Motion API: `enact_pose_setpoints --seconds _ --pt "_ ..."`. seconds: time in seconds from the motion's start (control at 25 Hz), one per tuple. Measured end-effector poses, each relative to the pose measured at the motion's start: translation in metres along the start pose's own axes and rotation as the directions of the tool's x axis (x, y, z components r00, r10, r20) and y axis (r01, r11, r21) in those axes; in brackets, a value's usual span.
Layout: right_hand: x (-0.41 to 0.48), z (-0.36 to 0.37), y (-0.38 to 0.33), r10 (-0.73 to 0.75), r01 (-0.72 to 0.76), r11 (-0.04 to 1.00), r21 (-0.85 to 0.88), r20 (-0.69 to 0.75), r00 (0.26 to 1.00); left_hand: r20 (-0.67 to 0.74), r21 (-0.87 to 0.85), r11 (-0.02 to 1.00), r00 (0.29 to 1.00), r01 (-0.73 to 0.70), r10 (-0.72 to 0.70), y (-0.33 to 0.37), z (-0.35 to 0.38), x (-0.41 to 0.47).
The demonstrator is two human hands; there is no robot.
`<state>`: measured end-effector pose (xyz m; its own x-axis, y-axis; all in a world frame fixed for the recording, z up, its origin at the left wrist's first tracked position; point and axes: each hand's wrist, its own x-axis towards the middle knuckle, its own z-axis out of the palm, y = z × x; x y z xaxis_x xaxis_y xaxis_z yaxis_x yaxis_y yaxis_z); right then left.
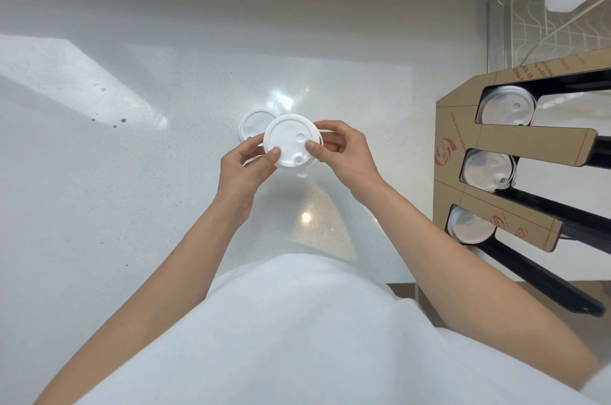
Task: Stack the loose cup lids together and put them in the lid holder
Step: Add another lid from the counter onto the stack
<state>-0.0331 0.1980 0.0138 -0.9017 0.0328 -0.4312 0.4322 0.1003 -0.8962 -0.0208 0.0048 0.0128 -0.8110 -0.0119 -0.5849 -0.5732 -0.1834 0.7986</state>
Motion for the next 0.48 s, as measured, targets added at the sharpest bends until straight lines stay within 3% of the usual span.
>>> enact_pose_setpoints --seconds 0.28,0.48 --pt "0.031 0.018 0.001 -0.016 0.013 0.962 -0.272 -0.006 1.0 -0.164 -0.055 0.998 0.986 0.011 -0.02 0.0 -0.031 0.0" --pt "0.065 0.041 -0.005 0.011 0.111 0.76 -0.641 0.183 0.983 -0.262 -0.108 0.994 0.965 -0.011 -0.017 -0.002 -0.056 -0.001"
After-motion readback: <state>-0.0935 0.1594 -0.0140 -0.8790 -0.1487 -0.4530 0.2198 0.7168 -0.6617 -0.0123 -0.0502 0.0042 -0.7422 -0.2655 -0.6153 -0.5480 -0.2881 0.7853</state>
